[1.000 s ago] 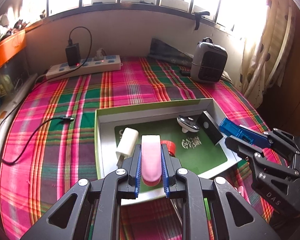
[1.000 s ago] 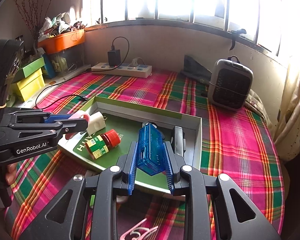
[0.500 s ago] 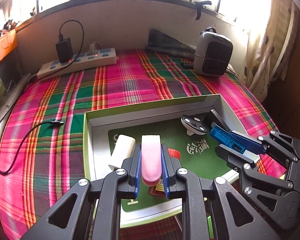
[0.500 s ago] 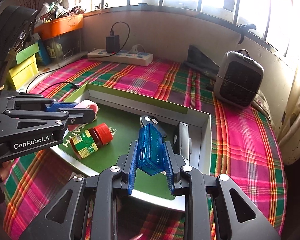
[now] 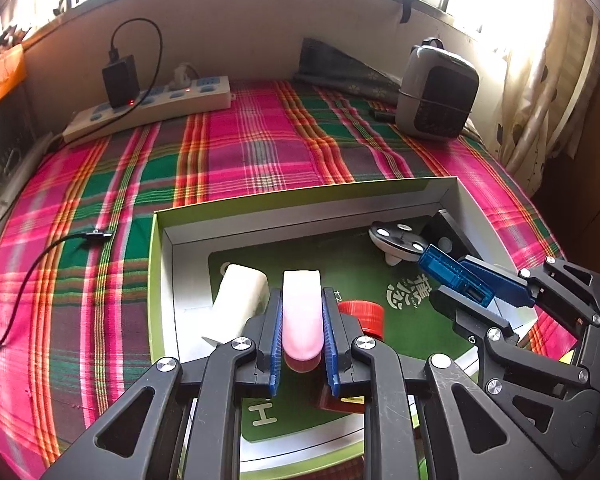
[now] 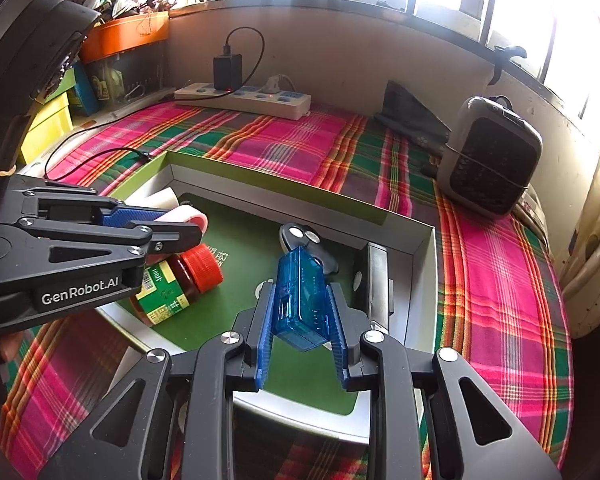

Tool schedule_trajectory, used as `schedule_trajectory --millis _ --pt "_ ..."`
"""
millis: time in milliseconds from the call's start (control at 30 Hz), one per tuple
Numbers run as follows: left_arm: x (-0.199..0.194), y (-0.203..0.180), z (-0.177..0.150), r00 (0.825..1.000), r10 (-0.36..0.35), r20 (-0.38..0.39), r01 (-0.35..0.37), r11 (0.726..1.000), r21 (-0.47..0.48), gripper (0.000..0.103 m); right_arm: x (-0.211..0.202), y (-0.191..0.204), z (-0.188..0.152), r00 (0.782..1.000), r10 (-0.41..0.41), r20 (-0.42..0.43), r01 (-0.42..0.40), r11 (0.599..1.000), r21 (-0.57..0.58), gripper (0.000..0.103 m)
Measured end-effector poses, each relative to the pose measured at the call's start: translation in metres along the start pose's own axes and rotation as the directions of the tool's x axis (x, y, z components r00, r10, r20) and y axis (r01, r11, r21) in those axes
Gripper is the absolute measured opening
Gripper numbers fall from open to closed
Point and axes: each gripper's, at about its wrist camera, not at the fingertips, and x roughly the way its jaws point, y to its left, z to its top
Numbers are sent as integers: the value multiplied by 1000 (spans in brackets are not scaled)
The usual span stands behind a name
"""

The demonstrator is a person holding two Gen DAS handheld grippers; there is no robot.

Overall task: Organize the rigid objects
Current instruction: 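Lower the pink clip and blue case into the tray, opening both tools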

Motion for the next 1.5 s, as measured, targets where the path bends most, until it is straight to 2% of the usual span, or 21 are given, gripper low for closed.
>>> schedule_trajectory --millis 567,900,1100,1167,1367,1500 --pt "8 0 -2 1000 -5 -29 5 1000 -6 17 12 -3 -3 1000 -26 -14 26 1000 -6 26" --pt "9 -1 -3 1000 5 -31 -5 1000 2 18 13 -6 -4 1000 -6 -18 6 1000 19 26" --pt "9 -2 -4 999 3 -32 -3 1000 5 25 14 -9 -5 999 24 -28 -22 999 46 26" --pt "9 -2 -4 999 9 -31 -9 1000 5 30 14 -9 -4 999 27 -25 -26 999 47 26" --pt "9 -1 -5 999 14 -32 -14 1000 4 37 14 -8 -5 999 36 -21 -35 998 51 26" --pt "7 -2 -6 999 20 -32 -20 1000 11 37 12 -7 -7 999 39 -13 -38 998 48 28"
